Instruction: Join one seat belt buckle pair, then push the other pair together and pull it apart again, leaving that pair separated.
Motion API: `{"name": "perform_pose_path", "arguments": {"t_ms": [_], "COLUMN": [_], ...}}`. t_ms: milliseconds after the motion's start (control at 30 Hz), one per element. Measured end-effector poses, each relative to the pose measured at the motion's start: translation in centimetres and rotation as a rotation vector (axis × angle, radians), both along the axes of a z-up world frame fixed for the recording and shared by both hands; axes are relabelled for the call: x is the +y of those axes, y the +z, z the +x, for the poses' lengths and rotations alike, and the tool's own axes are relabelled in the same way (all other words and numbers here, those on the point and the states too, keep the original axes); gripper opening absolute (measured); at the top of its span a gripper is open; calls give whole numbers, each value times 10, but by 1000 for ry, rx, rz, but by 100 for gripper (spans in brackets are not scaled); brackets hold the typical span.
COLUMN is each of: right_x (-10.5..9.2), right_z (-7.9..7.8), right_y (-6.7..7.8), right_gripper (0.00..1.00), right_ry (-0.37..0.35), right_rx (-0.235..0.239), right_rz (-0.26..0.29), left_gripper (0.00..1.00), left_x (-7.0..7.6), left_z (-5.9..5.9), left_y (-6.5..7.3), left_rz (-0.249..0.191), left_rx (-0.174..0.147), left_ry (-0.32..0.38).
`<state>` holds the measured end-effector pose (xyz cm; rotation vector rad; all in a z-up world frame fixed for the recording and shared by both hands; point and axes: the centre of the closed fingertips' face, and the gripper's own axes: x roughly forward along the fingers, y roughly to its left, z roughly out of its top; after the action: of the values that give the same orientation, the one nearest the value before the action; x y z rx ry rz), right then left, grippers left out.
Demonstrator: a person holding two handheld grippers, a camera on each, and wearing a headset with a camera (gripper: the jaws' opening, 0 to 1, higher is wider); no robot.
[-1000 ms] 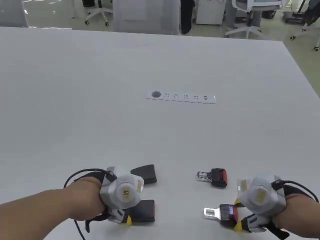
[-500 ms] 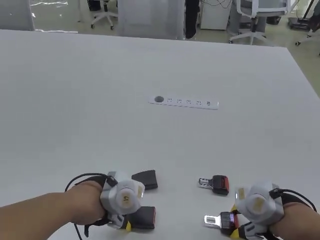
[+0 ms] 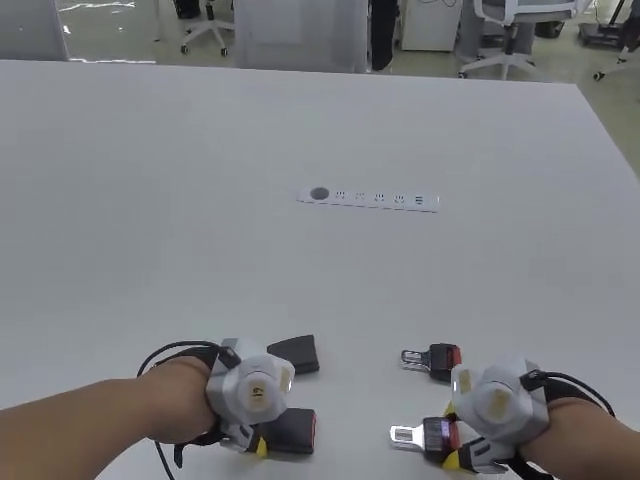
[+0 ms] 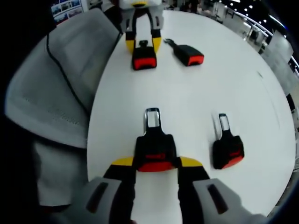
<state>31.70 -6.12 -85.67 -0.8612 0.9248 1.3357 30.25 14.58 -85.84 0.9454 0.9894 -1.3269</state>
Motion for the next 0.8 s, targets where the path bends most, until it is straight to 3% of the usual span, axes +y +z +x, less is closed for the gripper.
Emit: {"name": "perform_pose_path", "arguments": {"t_ms": [533, 800], "right_x": [44, 64], "right_z": [-3, -4], "right_y": [-1, -1], "right_gripper": [34, 34], "right_ry": [22, -16], "right_rx": [-13, -14], "right_rz": [25, 30], "left_gripper": [32, 32], "left_x": [0, 0], "left_z": [1, 0], "left_y": [-2, -1], "left_rz": [-2, 3], "left_rx": [-2, -3], "left_ry": [-1, 1]}}
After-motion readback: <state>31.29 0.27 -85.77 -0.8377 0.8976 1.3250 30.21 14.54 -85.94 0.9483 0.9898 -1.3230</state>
